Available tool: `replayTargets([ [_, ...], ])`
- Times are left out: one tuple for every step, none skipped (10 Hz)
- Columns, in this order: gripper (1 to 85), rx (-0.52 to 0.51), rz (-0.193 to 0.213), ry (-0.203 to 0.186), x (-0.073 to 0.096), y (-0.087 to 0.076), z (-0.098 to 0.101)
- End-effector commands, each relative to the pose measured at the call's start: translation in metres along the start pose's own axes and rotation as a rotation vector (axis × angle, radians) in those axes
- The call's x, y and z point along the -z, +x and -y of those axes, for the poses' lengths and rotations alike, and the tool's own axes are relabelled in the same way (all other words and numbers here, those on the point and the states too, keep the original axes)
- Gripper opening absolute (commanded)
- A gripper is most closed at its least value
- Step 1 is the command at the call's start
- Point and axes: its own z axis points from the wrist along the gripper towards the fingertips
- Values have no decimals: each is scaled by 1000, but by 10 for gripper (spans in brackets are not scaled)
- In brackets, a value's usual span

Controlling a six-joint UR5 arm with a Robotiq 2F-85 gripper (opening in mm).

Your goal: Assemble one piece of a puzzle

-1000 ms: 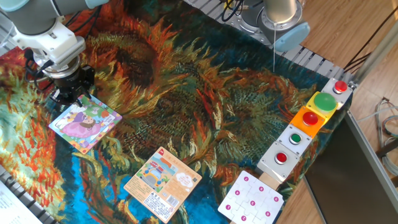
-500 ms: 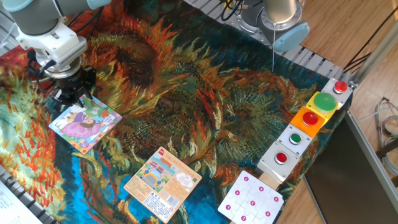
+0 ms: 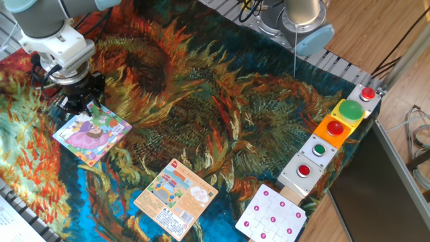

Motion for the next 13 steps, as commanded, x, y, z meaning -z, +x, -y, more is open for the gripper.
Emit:
replayTargets([
  [13, -11, 13, 7, -2, 0, 1],
  [13, -11, 10, 12, -2, 2, 2],
  [13, -24, 7, 21, -2, 3, 5],
  [17, -36, 7, 29, -2, 3, 7],
  [53, -45, 7, 30, -2, 3, 7],
  [93, -45, 9, 30, -1, 3, 7],
  [93, -42, 9, 29, -1, 3, 7],
  [93, -41, 9, 29, -1, 4, 7],
  [93, -41, 9, 27, -1, 4, 6],
  [93, -39, 12, 24, -1, 3, 5],
  [93, -38, 12, 24, -1, 3, 5],
  [97, -39, 13, 23, -1, 2, 5],
  [103, -39, 13, 23, -1, 2, 5],
])
